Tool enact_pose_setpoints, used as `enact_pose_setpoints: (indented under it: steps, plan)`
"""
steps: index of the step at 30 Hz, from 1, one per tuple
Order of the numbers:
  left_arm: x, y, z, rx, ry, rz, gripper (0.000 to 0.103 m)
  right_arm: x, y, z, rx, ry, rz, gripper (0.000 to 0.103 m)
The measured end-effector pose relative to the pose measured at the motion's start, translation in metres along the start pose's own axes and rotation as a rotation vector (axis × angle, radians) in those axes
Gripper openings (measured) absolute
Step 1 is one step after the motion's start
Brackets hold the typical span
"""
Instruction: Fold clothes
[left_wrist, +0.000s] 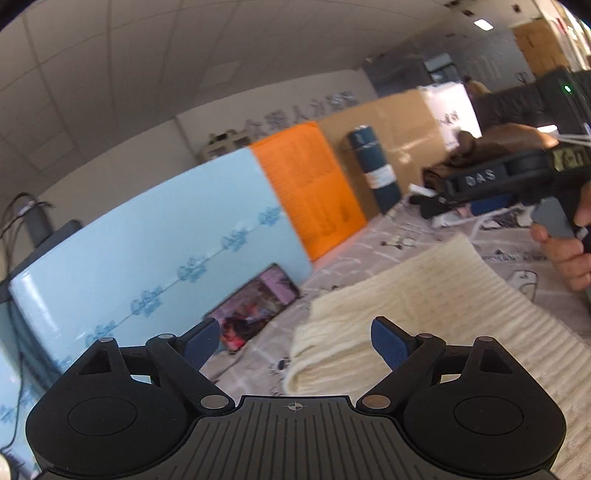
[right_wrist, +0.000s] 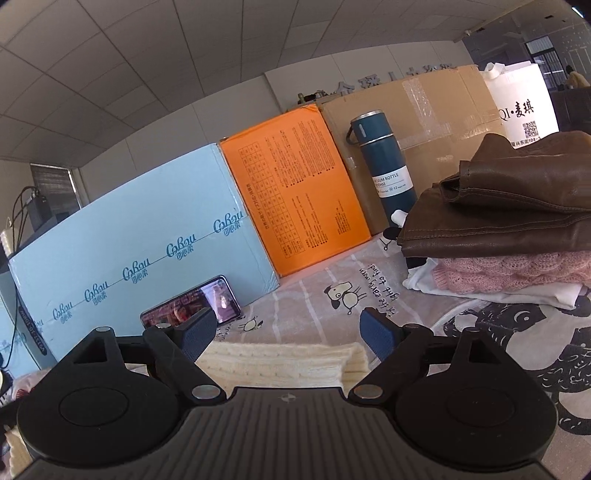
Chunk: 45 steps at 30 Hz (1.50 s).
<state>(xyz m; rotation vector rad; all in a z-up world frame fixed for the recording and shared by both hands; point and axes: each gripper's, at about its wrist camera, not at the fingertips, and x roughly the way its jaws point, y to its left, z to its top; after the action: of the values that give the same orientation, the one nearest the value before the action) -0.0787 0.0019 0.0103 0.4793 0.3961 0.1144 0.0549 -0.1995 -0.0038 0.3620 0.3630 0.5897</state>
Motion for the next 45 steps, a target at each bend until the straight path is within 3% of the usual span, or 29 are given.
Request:
enact_pose_setpoints:
  steps: [6, 9, 10, 11, 12, 13, 14, 22, 25, 27, 28, 29, 33, 37, 42, 45]
  plan:
    - [0.067, -0.035, 0.013, 0.041, 0.083, -0.259, 0.091, -0.002, -0.005, 0.002, 0.047, 0.007, 0.032, 0.085]
    - [0.097, -0.018, 0.005, -0.143, 0.17, -0.331, 0.09, -0.003, -0.006, 0.001, 0.051, 0.014, 0.039, 0.085]
    - [0.102, -0.012, 0.001, -0.197, 0.179, -0.341, 0.079, -0.002, -0.007, 0.001, 0.054, 0.018, 0.041, 0.085]
    - [0.102, -0.006, -0.002, -0.239, 0.174, -0.331, 0.053, -0.002, -0.007, 0.001, 0.056, 0.022, 0.043, 0.085]
    - [0.1, 0.002, -0.004, -0.25, 0.166, -0.292, 0.04, -0.002, -0.007, 0.001, 0.056, 0.023, 0.045, 0.085]
    - [0.097, 0.009, -0.006, -0.261, 0.157, -0.253, 0.02, -0.003, -0.007, 0.001, 0.055, 0.023, 0.047, 0.085]
    - [0.095, 0.017, -0.007, -0.272, 0.149, -0.214, 0.016, -0.003, -0.007, 0.001, 0.054, 0.023, 0.048, 0.085]
    - [0.076, 0.076, -0.021, -0.359, 0.079, 0.098, 0.015, -0.007, -0.006, 0.002, 0.048, 0.018, 0.059, 0.085]
    - [0.082, 0.1, -0.036, -0.389, 0.147, 0.204, 0.021, -0.007, -0.004, 0.001, 0.035, 0.019, 0.07, 0.085]
    - [0.089, 0.113, -0.05, -0.41, 0.212, 0.27, 0.043, -0.007, -0.003, 0.001, 0.027, 0.023, 0.077, 0.085]
    - [0.091, 0.118, -0.057, -0.425, 0.236, 0.299, 0.064, -0.006, -0.002, 0.0, 0.022, 0.024, 0.079, 0.085]
    - [0.09, 0.122, -0.063, -0.449, 0.24, 0.322, 0.076, -0.006, -0.002, 0.0, 0.018, 0.027, 0.079, 0.086]
    - [0.064, 0.142, -0.077, -0.556, 0.2, 0.367, 0.08, -0.006, 0.001, -0.002, 0.001, 0.034, 0.098, 0.088]
    - [0.015, 0.155, -0.079, -0.649, 0.117, 0.362, 0.088, -0.011, 0.008, -0.006, -0.048, 0.025, 0.167, 0.092]
    - [-0.056, 0.149, -0.086, -0.728, 0.01, 0.313, 0.091, -0.029, 0.027, -0.015, -0.18, 0.003, 0.324, 0.097]
    - [-0.1, 0.139, -0.094, -0.717, -0.084, 0.245, 0.097, -0.049, 0.039, -0.018, -0.242, 0.029, 0.445, 0.097]
